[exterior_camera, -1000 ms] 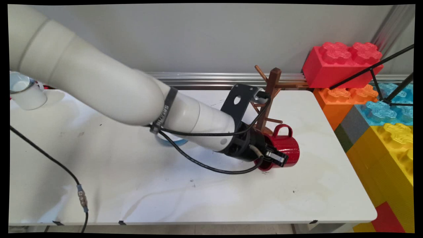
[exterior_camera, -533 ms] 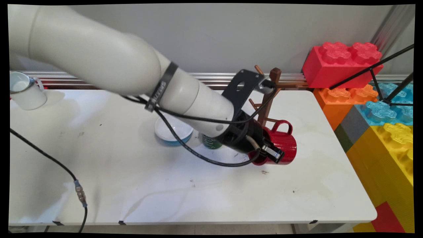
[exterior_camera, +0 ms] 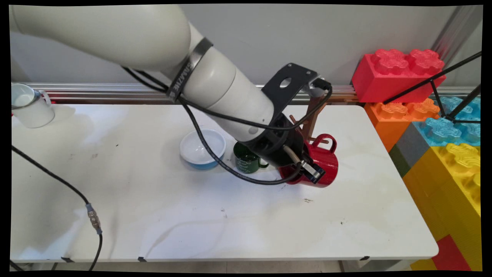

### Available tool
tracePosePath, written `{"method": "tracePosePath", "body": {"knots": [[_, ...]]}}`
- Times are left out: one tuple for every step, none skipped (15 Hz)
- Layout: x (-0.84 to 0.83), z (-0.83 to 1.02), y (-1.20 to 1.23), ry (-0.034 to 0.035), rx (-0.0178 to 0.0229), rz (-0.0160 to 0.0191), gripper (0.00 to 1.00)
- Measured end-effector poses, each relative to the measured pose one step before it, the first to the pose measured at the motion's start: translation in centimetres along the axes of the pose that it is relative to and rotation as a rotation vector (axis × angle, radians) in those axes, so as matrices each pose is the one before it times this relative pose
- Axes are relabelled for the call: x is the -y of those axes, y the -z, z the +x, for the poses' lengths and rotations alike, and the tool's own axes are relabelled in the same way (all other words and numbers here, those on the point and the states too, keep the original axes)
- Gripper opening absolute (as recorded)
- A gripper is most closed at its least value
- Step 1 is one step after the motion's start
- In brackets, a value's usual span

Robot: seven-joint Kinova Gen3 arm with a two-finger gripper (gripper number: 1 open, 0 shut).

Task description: Place the picked object on the table

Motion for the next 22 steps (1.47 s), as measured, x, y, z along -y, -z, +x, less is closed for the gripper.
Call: {"method": "tracePosePath", "body": {"knots": [[-0.108,0.379,0.228,-0.01391,0.01720,0.00934,0.00],[-0.117,0.369,0.194,-0.01335,0.01600,0.00877,0.00],[-0.108,0.315,0.115,-0.01169,0.01332,0.00820,0.00],[-0.117,0.364,0.070,-0.01438,0.01588,0.01065,0.00],[-0.136,0.351,-0.044,-0.01931,0.01974,0.01019,0.00],[-0.088,0.265,-0.048,-0.01578,0.01669,0.00822,0.00],[-0.094,0.227,-0.122,-0.02093,0.02728,0.00895,0.00],[-0.042,0.102,-0.196,-0.01676,0.03360,0.00881,0.00],[-0.037,0.086,-0.184,-0.01212,0.02879,0.00726,0.00],[-0.012,0.059,-0.147,-0.00623,0.01979,0.00555,0.00],[-0.012,0.075,-0.217,-0.00872,0.02900,0.00846,0.00],[0.054,0.082,-0.288,-0.00836,0.03473,0.01267,0.00],[0.082,0.100,-0.335,-0.00818,0.03614,0.01329,0.00],[0.068,0.088,-0.294,-0.00639,0.03019,0.01142,0.00],[0.076,0.106,-0.308,-0.00528,0.02970,0.01172,0.00],[0.065,0.149,-0.405,-0.00579,0.03836,0.01419,0.00],[0.034,0.114,-0.317,-0.00353,0.02863,0.00961,0.00],[0.014,0.152,-0.366,-0.00443,0.03284,0.01042,0.00],[0.000,0.121,-0.360,-0.00338,0.03140,0.00834,0.00],[-0.031,0.087,-0.323,-0.00234,0.02664,0.00535,0.00],[-0.038,0.050,-0.224,-0.00081,0.01733,0.00287,0.00],[-0.060,0.060,-0.350,-0.00027,0.02563,0.00370,0.00]]}}
